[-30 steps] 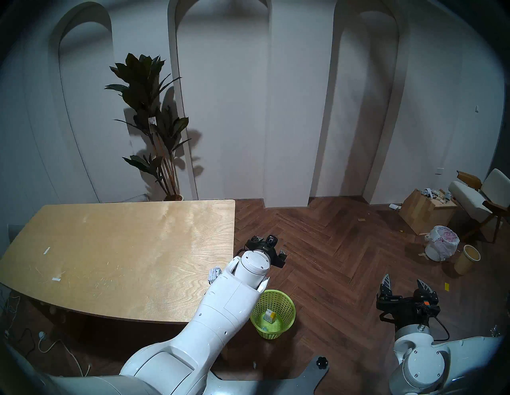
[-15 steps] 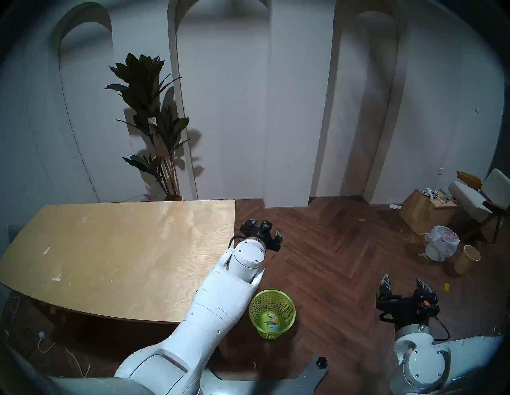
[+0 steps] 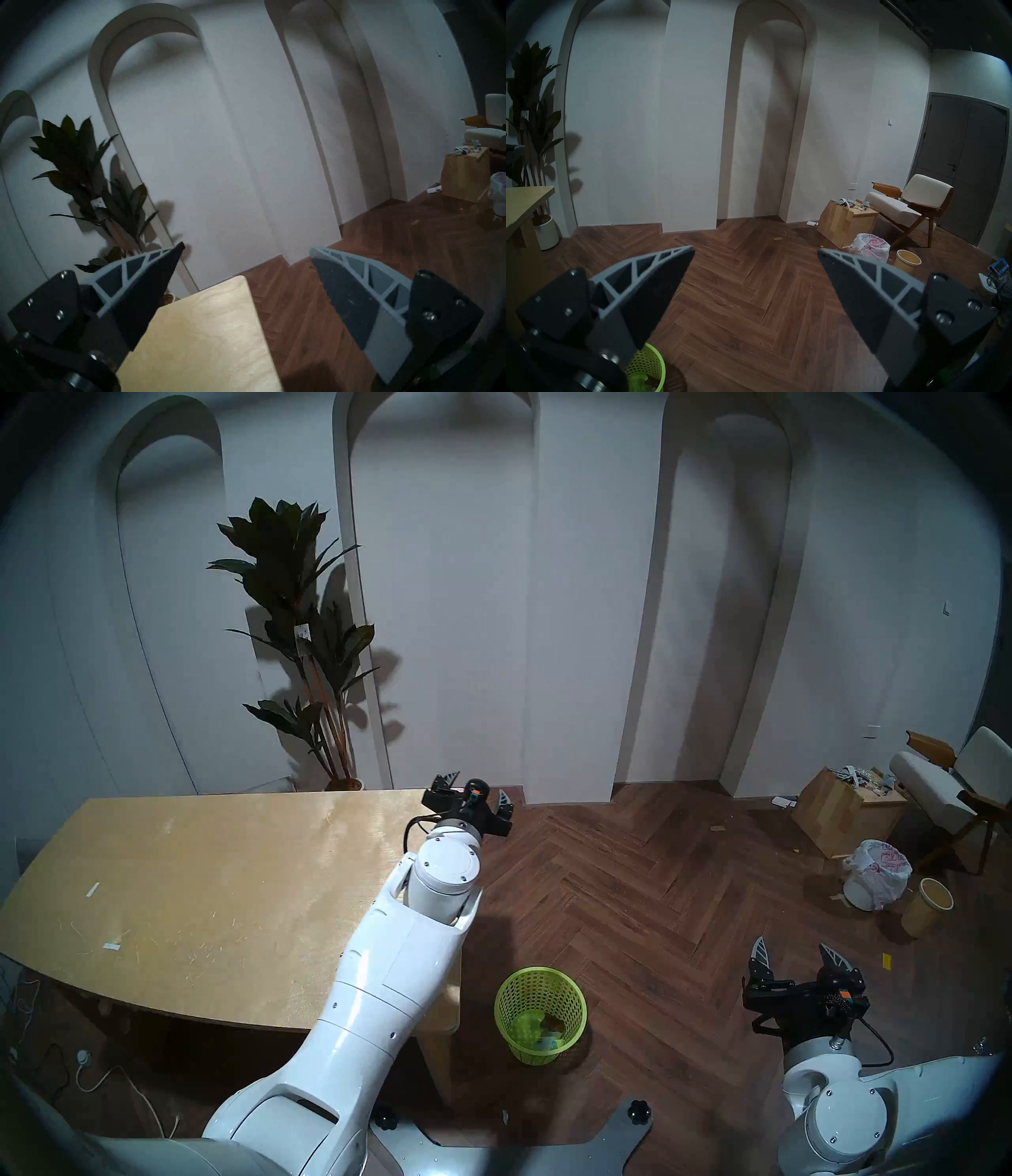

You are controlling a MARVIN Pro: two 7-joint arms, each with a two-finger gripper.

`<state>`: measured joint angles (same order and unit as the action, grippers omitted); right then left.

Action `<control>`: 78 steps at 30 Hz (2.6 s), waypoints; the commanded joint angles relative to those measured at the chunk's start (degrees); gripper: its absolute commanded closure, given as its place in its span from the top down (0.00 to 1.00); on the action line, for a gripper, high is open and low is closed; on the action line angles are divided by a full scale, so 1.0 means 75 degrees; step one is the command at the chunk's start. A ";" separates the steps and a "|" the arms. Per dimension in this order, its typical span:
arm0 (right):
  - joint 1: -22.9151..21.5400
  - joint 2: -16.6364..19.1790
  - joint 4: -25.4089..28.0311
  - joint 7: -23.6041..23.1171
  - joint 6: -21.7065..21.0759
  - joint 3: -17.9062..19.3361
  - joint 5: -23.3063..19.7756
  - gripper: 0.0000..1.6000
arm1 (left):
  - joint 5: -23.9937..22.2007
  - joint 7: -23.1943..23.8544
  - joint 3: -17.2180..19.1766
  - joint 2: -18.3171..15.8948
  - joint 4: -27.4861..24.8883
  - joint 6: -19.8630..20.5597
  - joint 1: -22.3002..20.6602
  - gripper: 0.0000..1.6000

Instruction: Put the trash into the trash bin on the ground

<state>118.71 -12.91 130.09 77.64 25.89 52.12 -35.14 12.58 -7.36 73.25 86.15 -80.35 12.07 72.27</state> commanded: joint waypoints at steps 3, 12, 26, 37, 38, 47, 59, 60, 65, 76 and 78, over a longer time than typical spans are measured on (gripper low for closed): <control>-0.0501 0.0469 -0.0797 -0.0295 0.0240 0.0561 -0.0320 1.00 | -0.0015 -0.0153 0.0516 -0.0485 -0.1023 -0.0026 0.0451 1.00; -0.1037 0.0329 -0.1694 -0.1135 0.0305 0.0986 -0.0625 1.00 | -0.0018 -0.0232 0.0791 -0.0646 -0.1292 -0.0034 0.0770 1.00; -0.1713 -0.0293 -0.1674 -0.3112 -0.0007 0.0995 -0.1029 1.00 | -0.0048 -0.0346 0.1252 -0.0896 -0.1997 -0.0009 0.1353 1.00; -0.2117 -0.0674 -0.1469 -0.4619 -0.0688 0.0681 -0.1404 1.00 | -0.0165 -0.0333 0.1459 -0.0960 -0.2498 0.0008 0.1773 1.00; -0.2117 -0.0674 -0.1469 -0.4619 -0.0688 0.0681 -0.1404 1.00 | -0.0165 -0.0333 0.1459 -0.0960 -0.2498 0.0008 0.1773 1.00; -0.2695 -0.1491 -0.1318 -0.6020 -0.1364 0.0246 -0.1769 1.00 | -0.0411 -0.0318 0.1595 -0.1016 -0.2868 0.0045 0.2103 1.00; -0.3475 -0.2553 -0.1185 -0.7465 -0.2153 -0.0508 -0.2090 1.00 | -0.0664 -0.0295 0.1828 -0.1120 -0.3147 0.0107 0.2449 1.00; -0.3561 -0.2706 -0.1217 -0.7584 -0.2237 -0.0595 -0.2115 1.00 | -0.0693 -0.0287 0.1853 -0.1130 -0.3176 0.0114 0.2483 1.00; -0.3910 -0.3132 -0.1345 -0.7992 -0.2514 -0.0970 -0.2198 1.00 | -0.0799 -0.0272 0.1960 -0.1167 -0.3272 0.0146 0.2620 1.00; -0.4751 -0.4053 -0.2006 -0.8576 -0.3045 -0.1629 -0.2310 1.00 | -0.0998 -0.0240 0.2174 -0.1252 -0.3491 0.0213 0.2862 1.00; -0.5010 -0.4270 -0.2140 -0.8702 -0.3160 -0.1823 -0.2328 1.00 | -0.1053 -0.0226 0.2213 -0.1269 -0.3550 0.0240 0.2922 1.00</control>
<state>86.84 -39.23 114.85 14.67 3.36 40.17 -52.79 4.84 -9.20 89.18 77.06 -104.56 13.58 94.10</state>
